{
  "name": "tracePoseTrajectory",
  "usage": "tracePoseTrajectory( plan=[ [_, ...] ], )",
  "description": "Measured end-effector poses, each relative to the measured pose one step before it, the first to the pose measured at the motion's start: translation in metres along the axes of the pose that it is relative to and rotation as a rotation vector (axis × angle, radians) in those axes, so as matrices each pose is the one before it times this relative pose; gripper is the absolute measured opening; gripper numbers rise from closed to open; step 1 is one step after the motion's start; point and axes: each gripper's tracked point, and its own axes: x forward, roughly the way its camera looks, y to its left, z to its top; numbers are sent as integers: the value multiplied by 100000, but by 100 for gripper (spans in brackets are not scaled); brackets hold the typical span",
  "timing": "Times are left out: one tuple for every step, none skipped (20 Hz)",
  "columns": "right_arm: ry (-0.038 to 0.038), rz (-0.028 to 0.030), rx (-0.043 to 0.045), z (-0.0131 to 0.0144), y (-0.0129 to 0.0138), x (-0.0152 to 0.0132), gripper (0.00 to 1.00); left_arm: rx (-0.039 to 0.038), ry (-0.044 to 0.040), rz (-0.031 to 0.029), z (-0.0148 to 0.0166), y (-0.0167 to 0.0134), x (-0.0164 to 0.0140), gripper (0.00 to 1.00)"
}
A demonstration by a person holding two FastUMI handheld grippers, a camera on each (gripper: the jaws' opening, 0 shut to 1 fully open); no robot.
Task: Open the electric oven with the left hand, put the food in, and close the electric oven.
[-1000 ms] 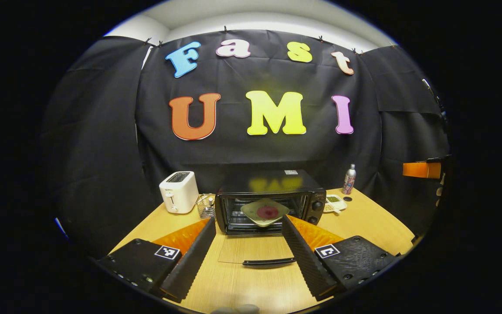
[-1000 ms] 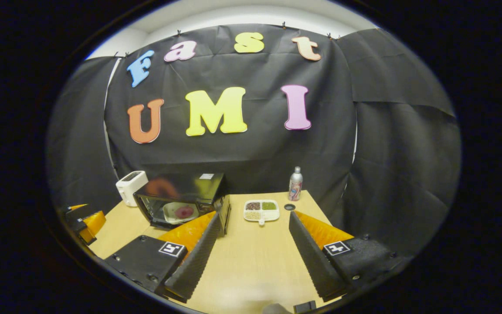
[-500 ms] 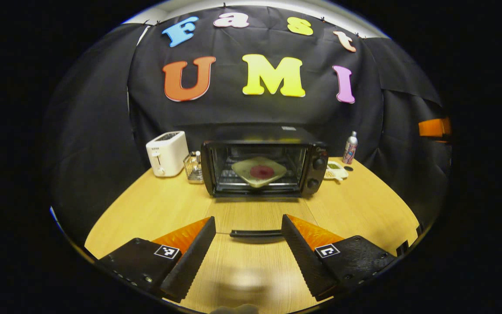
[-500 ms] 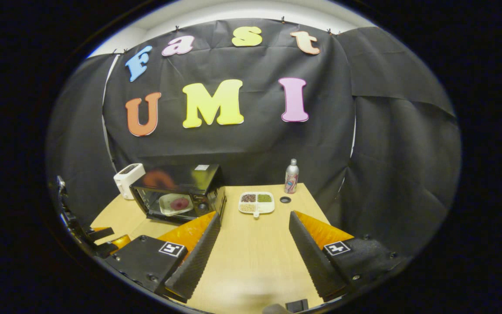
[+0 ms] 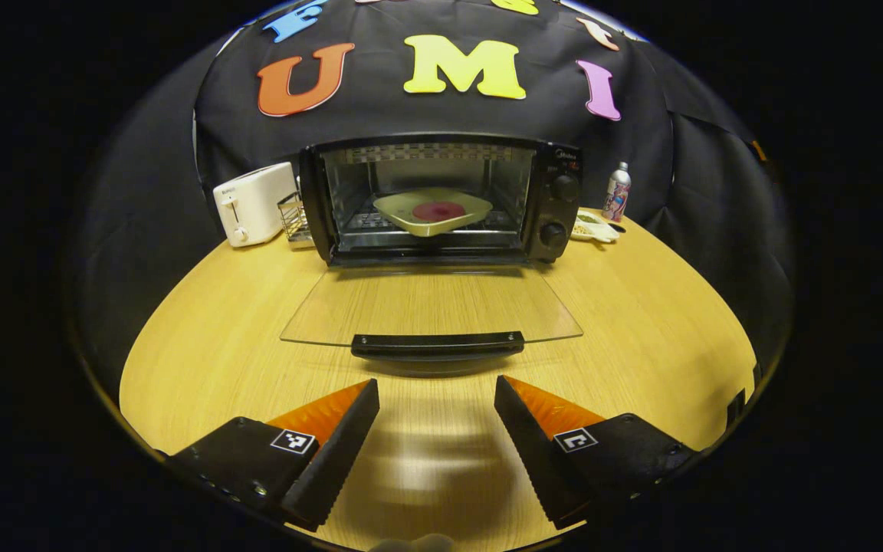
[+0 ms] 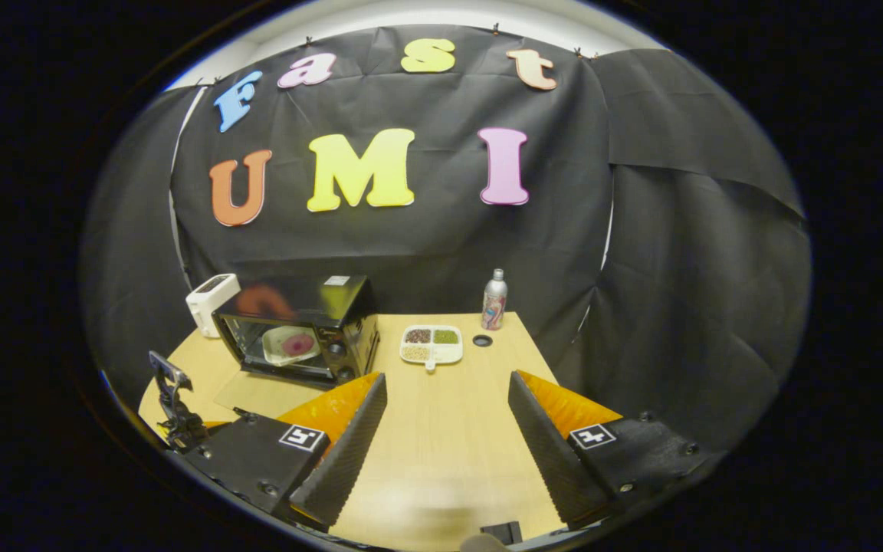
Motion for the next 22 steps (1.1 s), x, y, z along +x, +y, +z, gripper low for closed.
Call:
tracePoseTrajectory(
  plan=[
    [441, -445, -86, 37, -208, -96, 96, 138, 1075, 501, -132, 2, 723, 97],
    [259, -684, -326, 10, -230, -63, 100, -389, 562, 561, -266, 148, 679, 97],
    [-239, -957, -529, 25, -294, 250, 96, -480, 450, -109, -18, 2, 496, 97],
    [-543, -567, -212, 197, -87, -31, 96, 113, 72, 573, -36, 104, 496, 97],
    [307, -53, -254, -38, -24, 4, 96, 133, 446, 416, 16, 78, 553, 97],
    [467, 197, -148, -77, 82, 21, 100, -217, 331, 239, -138, 74, 418, 97],
    [356, 167, 155, -52, 126, 60, 100, 41, 668, 271, -162, 88, 353, 97],
    [-31, 133, 50, 63, -19, 12, 100, 25, 801, -290, -188, -17, 266, 97],
    [173, -190, -92, -48, -93, 19, 96, 159, -1947, -279, 487, -233, 147, 97],
    [113, -303, -82, 41, -81, -19, 96, 582, 1297, -51, -248, -81, 59, 97],
    [-130, -193, -107, -20, -57, 52, 100, 296, -1303, -85, 318, -95, -64, 96],
    [-236, -40, 110, 52, 34, -44, 100, 82, 944, 264, -231, 73, 119, 96],
    [111, 156, 12, -79, 143, -124, 100, -229, 142, 37, 91, 29, 14, 95],
    [35, 40, 51, 0, 122, -76, 96, -616, 995, -228, 49, -53, -142, 95],
    [-367, 169, 236, 127, -18, -85, 96, -542, -246, -511, 304, -74, -155, 96],
    [-125, 51, 442, 46, -24, -3, 100, -55, -483, -294, 303, -36, -339, 95],
    [-71, 297, 544, -6, 119, -18, 96, 763, -575, 422, 369, 157, -203, 96],
    [167, 397, 629, -78, 114, -52, 96, 316, -578, -191, 412, 46, -87, 96],
    [42, 388, 702, -32, 126, 11, 96, -105, -566, -122, 482, 51, -93, 97],
    [0, 311, 615, -65, 104, -12, 96, -161, -720, -177, 552, -1, -288, 97],
    [338, 248, 407, -224, 2, 192, 96, -224, -822, 7, 511, 30, -258, 97],
    [206, 471, 353, -53, 185, -94, 96, -203, -961, 58, 595, 96, -286, 98]
  ],
)
